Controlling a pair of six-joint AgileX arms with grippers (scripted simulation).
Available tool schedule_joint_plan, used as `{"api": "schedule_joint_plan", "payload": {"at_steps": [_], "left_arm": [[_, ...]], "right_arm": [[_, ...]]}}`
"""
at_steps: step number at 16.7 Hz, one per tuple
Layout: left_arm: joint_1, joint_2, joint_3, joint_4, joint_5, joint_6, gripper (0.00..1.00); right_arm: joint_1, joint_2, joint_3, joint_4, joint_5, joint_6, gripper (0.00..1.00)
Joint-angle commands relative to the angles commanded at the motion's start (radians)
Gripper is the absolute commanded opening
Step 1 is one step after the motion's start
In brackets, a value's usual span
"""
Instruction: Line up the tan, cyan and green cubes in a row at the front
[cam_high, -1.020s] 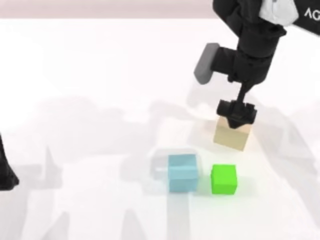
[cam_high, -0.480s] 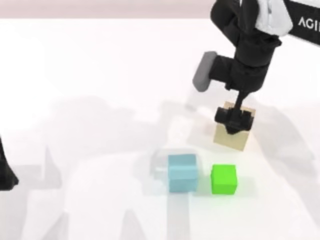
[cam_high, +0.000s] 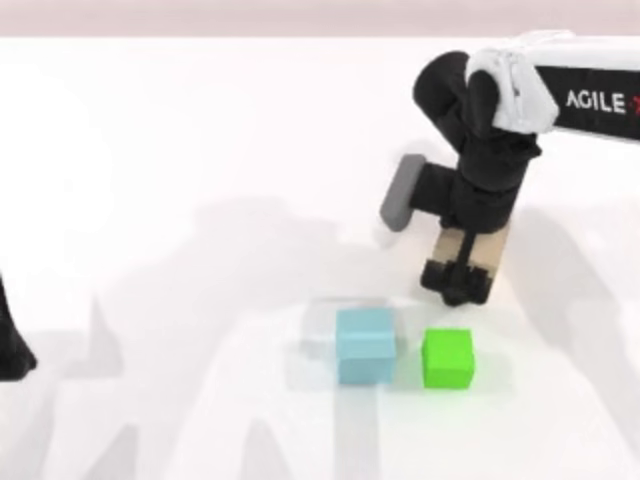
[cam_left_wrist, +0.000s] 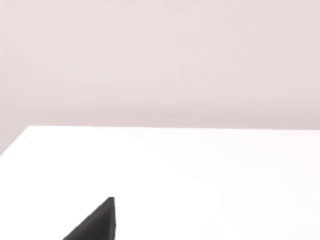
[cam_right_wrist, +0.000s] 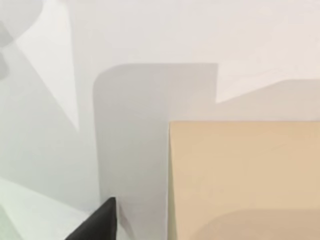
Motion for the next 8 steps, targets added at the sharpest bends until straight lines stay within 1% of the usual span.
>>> {"api": "schedule_joint_plan", "payload": {"at_steps": [2, 8], "left_arm": [[0.000, 0.000, 0.000, 0.000, 0.000, 0.000, 1.00], [0.000, 0.000, 0.000, 0.000, 0.000, 0.000, 1.00]], "right_arm": [[0.000, 0.000, 0.000, 0.000, 0.000, 0.000, 1.00], [0.000, 0.000, 0.000, 0.000, 0.000, 0.000, 0.55]]}}
